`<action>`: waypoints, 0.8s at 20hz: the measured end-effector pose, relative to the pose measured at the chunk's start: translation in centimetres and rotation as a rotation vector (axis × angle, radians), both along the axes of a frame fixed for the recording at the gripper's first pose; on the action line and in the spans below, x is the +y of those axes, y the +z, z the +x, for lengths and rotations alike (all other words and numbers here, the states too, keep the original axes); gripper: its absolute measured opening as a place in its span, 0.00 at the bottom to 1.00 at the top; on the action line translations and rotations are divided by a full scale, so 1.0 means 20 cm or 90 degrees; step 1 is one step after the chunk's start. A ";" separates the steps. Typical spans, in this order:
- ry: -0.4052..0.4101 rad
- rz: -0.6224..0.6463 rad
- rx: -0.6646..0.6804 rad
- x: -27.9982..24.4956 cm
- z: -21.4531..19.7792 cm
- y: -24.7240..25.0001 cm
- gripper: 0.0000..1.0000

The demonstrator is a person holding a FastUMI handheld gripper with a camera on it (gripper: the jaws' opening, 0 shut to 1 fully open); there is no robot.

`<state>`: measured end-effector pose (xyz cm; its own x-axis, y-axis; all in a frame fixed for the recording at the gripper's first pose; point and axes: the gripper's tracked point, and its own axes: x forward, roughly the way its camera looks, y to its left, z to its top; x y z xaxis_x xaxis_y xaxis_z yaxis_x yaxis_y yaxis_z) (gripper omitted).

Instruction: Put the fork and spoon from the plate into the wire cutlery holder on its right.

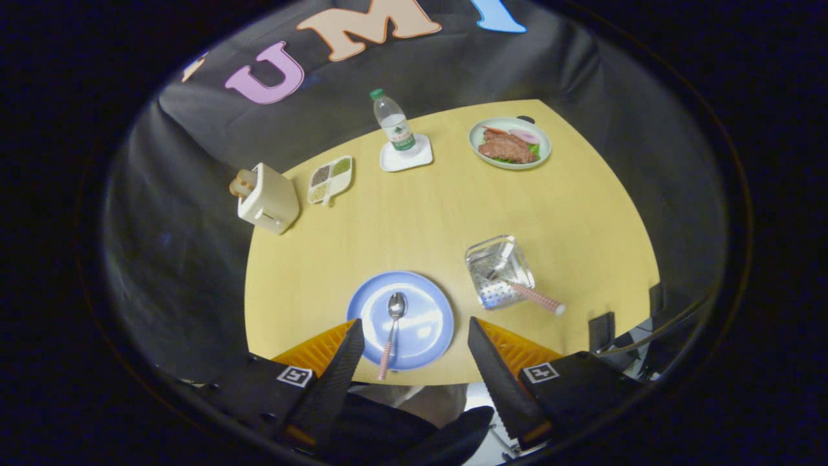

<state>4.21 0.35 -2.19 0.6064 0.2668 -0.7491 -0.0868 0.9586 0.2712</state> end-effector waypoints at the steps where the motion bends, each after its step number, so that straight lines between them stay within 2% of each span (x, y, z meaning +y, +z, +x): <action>1: 0.001 0.005 0.004 0.04 -0.02 -0.04 1.00; 7: 0.003 0.023 0.068 0.30 -0.09 -0.42 1.00; 16: -0.002 -0.056 0.146 0.42 -0.10 -0.82 0.98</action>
<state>2.15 8.77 -18.63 0.4178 0.1933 -0.8877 -0.0298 0.9795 0.1993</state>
